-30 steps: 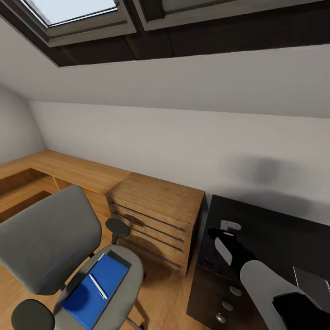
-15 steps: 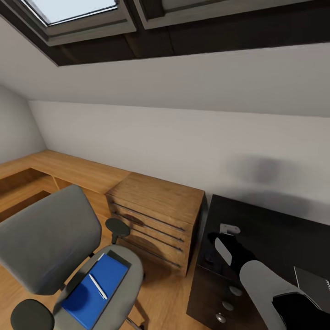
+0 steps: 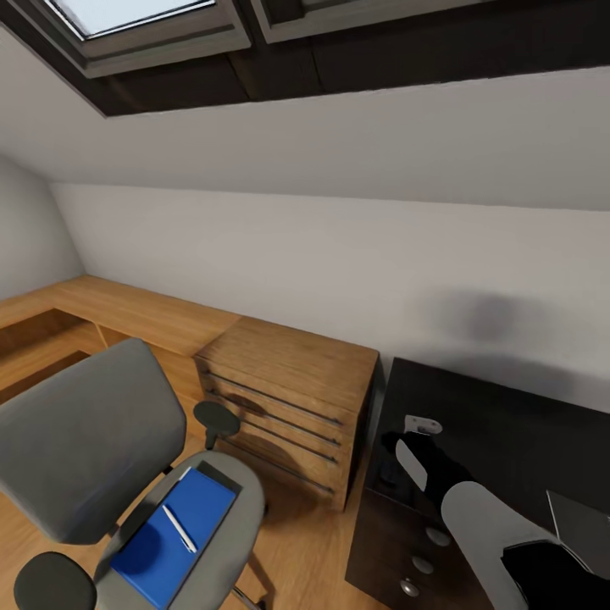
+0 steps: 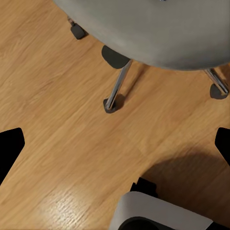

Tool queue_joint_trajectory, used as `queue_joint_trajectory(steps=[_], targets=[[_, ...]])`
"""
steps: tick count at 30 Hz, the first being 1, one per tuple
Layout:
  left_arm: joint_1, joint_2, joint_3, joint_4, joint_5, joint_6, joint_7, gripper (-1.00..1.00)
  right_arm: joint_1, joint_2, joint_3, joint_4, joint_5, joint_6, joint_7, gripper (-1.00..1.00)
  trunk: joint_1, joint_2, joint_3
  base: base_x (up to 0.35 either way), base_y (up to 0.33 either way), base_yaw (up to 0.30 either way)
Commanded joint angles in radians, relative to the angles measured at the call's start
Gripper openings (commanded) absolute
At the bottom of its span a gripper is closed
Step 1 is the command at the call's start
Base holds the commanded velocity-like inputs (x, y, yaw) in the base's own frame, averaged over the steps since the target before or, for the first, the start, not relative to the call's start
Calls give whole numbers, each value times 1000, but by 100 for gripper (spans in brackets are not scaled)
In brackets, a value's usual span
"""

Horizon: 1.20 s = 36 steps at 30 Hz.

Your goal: In the bedroom, organize the workspace by keeping the computer under the desk, ensuring the monitor is on the desk, placing the keyboard on the desk next to the monitor, placing the mouse on the desk next to the keyboard, moving the folder from the swivel chair onto the desk next to the mouse, stacking the notebook on top of the folder with the pen on top of the notebook, and positioning the swivel chair next to the desk.

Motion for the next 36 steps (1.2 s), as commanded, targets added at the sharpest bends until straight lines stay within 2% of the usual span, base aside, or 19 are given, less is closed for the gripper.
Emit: queue_joint_trajectory(steps=[1,6,8,13,24,36], targets=[[-1,0,0,0,1,-3,3,100,-1,-1,8,-2,-8,5,-8,100,4,-8,-4,0,0,0],[-1,0,1,0,1,-3,3,100,-1,4,8,-1,-9,10,-7,100,12,-22,-11,0,0,0],[-1,0,1,0,1,-2,3,100,-1,18,8,0,-9,38,-6,100,12,-22,-11,0,0,0],[-1,0,0,0,1,-3,3,100,-1,32,8,6,-9,82,-5,100,12,-22,-11,0,0,0],[-1,0,-1,0,1,-3,3,100,-1,38,8,10,-10,101,-4,100,12,-22,-11,0,0,0],[-1,1,0,-15,1,-4,2,100,-1,35,4,5,-12,98,37,100,12,-22,-11,0,0,0]])
